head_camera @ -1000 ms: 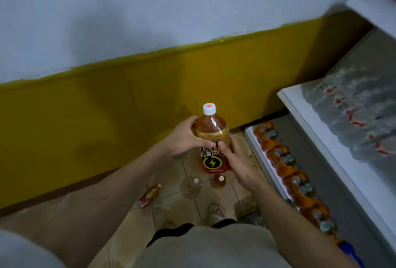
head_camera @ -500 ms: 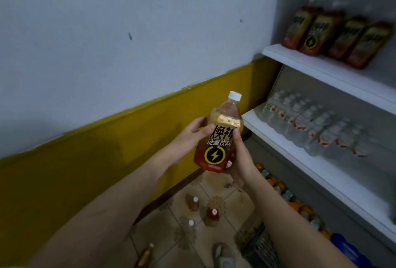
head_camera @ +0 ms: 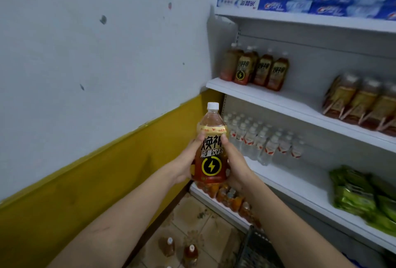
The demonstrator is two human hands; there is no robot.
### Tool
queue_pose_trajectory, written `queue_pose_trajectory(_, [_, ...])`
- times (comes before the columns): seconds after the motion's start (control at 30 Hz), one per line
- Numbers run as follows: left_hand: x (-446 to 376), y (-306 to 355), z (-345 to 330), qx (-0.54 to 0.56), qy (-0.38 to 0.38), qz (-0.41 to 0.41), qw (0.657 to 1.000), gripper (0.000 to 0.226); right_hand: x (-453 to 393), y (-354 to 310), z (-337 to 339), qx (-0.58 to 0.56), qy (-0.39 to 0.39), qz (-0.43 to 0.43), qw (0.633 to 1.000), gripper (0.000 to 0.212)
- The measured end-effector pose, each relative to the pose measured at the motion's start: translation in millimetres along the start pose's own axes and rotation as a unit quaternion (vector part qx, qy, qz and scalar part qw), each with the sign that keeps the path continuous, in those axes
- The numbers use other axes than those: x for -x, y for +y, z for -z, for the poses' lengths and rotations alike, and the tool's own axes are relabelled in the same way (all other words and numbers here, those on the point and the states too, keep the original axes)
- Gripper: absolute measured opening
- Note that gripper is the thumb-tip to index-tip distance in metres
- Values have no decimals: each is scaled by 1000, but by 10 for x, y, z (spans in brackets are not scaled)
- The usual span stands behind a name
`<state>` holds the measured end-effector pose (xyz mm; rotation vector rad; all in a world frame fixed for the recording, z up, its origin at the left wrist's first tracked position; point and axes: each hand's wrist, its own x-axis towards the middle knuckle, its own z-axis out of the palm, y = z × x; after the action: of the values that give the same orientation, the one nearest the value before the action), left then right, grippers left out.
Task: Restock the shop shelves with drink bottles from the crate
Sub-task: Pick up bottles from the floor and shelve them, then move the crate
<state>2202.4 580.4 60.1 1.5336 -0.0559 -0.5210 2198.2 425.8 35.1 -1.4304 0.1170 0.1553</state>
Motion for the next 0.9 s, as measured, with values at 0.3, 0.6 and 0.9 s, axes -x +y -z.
queue_pose_trajectory(0.3, [-378,266,-507,13,-26,-11,1000,111,43,-320,514,-27,70,21,997,59])
queue_pose_trajectory(0.6, [-1211,616,-1073,35,4,-33,999,123,-294,-742,1277,17,93,11,995,58])
queue_pose_trajectory(0.9, [-2066,1115,-1828,23,-8,-41,999,84,-862,-1147,2268,18,115,43,992,60])
